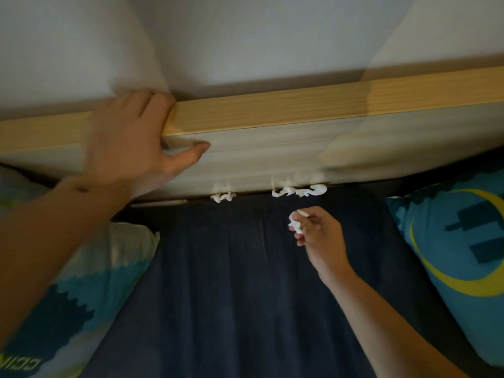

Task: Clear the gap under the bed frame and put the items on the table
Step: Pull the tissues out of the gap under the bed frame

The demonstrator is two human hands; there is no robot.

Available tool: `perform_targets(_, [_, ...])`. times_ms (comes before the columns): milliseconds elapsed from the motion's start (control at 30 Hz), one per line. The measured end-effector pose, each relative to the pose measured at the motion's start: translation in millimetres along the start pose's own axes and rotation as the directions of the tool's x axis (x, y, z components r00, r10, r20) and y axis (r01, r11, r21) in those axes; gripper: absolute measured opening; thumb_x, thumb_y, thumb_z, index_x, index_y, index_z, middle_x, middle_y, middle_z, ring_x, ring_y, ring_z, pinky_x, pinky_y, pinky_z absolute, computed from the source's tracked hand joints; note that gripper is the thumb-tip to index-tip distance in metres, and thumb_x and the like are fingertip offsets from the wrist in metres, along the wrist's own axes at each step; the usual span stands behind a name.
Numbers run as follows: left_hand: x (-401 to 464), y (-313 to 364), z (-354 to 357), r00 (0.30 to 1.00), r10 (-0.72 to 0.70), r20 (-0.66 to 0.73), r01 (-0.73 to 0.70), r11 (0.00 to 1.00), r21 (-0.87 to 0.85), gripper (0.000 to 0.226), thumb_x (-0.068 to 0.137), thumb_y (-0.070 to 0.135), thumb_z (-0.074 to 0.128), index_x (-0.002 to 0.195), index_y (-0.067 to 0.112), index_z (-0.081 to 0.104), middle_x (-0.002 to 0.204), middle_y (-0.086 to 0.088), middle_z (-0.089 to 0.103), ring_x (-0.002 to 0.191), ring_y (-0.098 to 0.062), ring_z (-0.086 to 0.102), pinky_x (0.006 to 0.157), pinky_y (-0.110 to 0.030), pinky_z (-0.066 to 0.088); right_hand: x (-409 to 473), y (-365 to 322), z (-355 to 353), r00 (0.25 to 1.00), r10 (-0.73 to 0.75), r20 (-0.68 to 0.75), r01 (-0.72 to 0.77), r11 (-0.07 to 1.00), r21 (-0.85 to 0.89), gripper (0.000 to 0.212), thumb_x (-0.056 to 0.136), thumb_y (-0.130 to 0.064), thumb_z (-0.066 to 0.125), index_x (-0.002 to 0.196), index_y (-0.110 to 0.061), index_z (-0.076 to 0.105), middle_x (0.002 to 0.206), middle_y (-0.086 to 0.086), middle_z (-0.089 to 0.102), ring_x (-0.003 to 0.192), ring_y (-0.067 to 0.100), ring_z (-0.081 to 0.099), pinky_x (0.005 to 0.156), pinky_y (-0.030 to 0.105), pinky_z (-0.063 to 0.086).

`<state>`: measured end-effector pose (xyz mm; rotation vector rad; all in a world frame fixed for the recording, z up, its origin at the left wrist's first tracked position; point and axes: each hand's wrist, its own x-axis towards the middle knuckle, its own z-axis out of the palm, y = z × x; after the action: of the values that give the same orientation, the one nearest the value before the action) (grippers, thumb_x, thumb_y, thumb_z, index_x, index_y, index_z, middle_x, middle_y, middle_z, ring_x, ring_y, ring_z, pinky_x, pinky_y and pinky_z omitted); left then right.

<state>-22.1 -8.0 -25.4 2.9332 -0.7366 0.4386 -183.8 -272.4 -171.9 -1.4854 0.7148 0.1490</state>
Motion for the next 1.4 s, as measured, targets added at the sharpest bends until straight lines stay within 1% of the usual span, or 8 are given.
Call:
perform_targets(233, [-73.1, 86.8, 12.3, 0.897, -0.399, -0.190, 0.259, 0.824, -0.504, 0.040, 0.085, 0.011, 0.060, 0.125, 0.007, 0.061, 0.140, -0.015, 0.048, 0.132, -0.024, 0.047, 0.107, -0.023, 0.036, -37.5, -31.3, 34.8, 0.996, -0.089, -0.008, 0.089, 0.984, 0.153, 0.005, 0.090, -0.006, 0.072, 0.090, -0.010, 0.076, 0.084, 0.007, 0.078, 0.078, 0.019, 0.076, 0.070, 0.030, 0.062])
perform_targets(333, [-95.0, 122.2, 23.0, 0.705, -0.663, 0.253, 0.592, 0.352, -0.725, 0.029, 0.091, 0.024, 0.056, 0.119, 0.025, 0.058, 0.115, 0.002, 0.065, 0.100, 0.004, 0.061, 0.083, -0.014, 0.050, -53.0, -42.8, 49.8, 0.991, -0.129, 0.037, 0.121, 0.978, 0.173, 0.008, 0.089, -0.007, 0.074, 0.097, -0.009, 0.073, 0.086, 0.007, 0.079, 0.081, 0.019, 0.077, 0.071, 0.029, 0.062])
perform_targets(433, [-103.0, 142.9, 43.1, 0.396, -0.376, 0.838, 0.817, -0.273, -0.508, 0.031, 0.096, 0.048, 0.049, 0.116, 0.027, 0.062, 0.104, -0.001, 0.074, 0.088, -0.010, 0.074, 0.070, -0.038, 0.062, -69.6, -38.6, 61.3, 0.989, -0.142, 0.029, 0.138, 0.985, 0.107, 0.012, 0.087, -0.015, 0.077, 0.094, -0.018, 0.068, 0.082, 0.002, 0.078, 0.078, 0.016, 0.077, 0.069, 0.028, 0.061])
perform_targets(567, [-105.4, 156.6, 57.8, 0.265, -0.169, 0.949, 0.674, -0.672, -0.308, 0.036, 0.096, 0.047, 0.056, 0.104, 0.017, 0.074, 0.092, -0.008, 0.079, 0.085, -0.019, 0.077, 0.062, -0.030, 0.059, -80.2, -19.4, 66.3, 0.953, -0.292, 0.078, 0.303, 0.915, -0.266, 0.010, 0.088, -0.029, 0.066, 0.090, -0.036, 0.073, 0.094, -0.018, 0.071, 0.093, 0.010, 0.068, 0.078, 0.037, 0.057])
perform_targets(700, [-104.0, 149.5, 79.4, 0.201, -0.419, 0.886, 0.718, -0.553, -0.424, 0.037, 0.101, 0.040, 0.049, 0.093, 0.013, 0.073, 0.073, -0.006, 0.076, 0.064, -0.017, 0.074, 0.049, -0.024, 0.054, -63.0, -2.1, 48.0, 0.842, -0.432, 0.321, 0.539, 0.665, -0.517, 0.017, 0.089, -0.043, 0.062, 0.100, -0.041, 0.074, 0.126, -0.028, 0.049, 0.126, 0.005, 0.044, 0.100, 0.026, 0.044])
perform_targets(833, [-95.8, 146.9, 91.7, 0.166, -0.567, 0.807, 0.830, -0.362, -0.425, 0.060, 0.095, 0.062, 0.046, 0.059, 0.016, 0.062, 0.046, 0.000, 0.051, 0.040, -0.013, 0.048, 0.041, -0.027, 0.036, -14.6, 2.4, 42.9, 0.895, -0.392, 0.214, 0.445, 0.743, -0.500, 0.023, 0.083, -0.059, 0.069, 0.097, -0.042, 0.063, 0.113, -0.024, 0.057, 0.103, 0.001, 0.062, 0.075, 0.013, 0.049])
perform_targets(1067, [-104.0, 132.6, 100.0, 0.147, -0.163, 0.976, 0.630, -0.745, -0.219, 0.010, 0.092, 0.006, 0.049, 0.084, 0.007, 0.055, 0.048, -0.003, 0.039, 0.035, -0.012, 0.029, 0.034, -0.022, 0.026, 104.8, 23.9, -4.3, 0.908, 0.104, -0.406, -0.272, 0.883, -0.382, 0.077, 0.079, -0.045, 0.079, 0.137, -0.015, 0.039, 0.112, 0.012, 0.068, 0.098, 0.033, 0.071, 0.078, 0.045, 0.060])
perform_targets(1400, [-134.0, 100.6, 99.5, 0.090, -0.006, 0.996, 0.594, -0.802, -0.059, 0.023, 0.093, 0.029, 0.061, 0.093, 0.006, 0.063, 0.059, -0.006, 0.053, 0.043, -0.014, 0.045, 0.038, -0.021, 0.031, 127.8, 39.3, 18.0, 0.925, -0.114, -0.363, -0.216, 0.630, -0.746, 0.063, 0.082, -0.051, 0.074, 0.121, -0.008, 0.049, 0.118, 0.015, 0.067, 0.107, 0.040, 0.065, 0.078, 0.044, 0.053])
